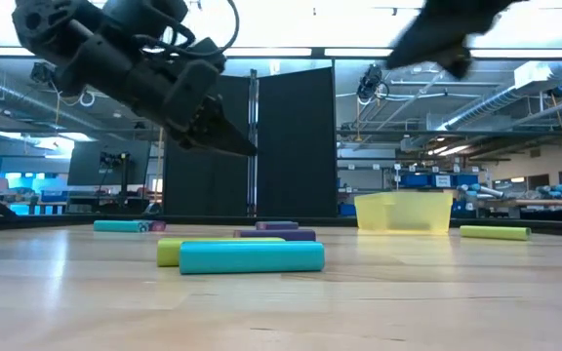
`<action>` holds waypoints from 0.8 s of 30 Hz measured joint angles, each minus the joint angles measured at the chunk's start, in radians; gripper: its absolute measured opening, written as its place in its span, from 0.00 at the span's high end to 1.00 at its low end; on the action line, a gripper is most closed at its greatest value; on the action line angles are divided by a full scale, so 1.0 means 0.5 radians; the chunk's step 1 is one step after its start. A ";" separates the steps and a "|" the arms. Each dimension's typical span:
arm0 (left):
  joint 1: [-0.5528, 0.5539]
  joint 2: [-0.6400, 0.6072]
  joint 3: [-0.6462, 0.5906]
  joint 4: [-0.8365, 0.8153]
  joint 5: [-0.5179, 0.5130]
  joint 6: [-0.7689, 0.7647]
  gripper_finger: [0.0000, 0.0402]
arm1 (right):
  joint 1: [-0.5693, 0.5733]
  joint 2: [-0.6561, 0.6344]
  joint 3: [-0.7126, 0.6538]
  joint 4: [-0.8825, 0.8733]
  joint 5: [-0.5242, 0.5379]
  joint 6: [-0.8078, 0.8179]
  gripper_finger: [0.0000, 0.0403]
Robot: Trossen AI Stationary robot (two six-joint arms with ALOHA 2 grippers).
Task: Sort blocks
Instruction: Put the violet block into the transparent yellow bin
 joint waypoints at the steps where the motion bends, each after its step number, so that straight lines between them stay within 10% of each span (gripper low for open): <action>1: 0.007 0.034 0.019 0.017 0.018 0.006 0.99 | -0.045 0.038 0.000 0.134 0.031 -0.088 0.96; 11: 0.087 0.320 0.210 0.091 0.083 0.097 0.99 | -0.352 0.405 0.000 1.149 0.064 -0.629 0.97; 24: 0.174 0.639 0.456 0.126 0.114 0.167 0.99 | -0.359 0.495 -0.002 1.373 0.020 -0.698 0.97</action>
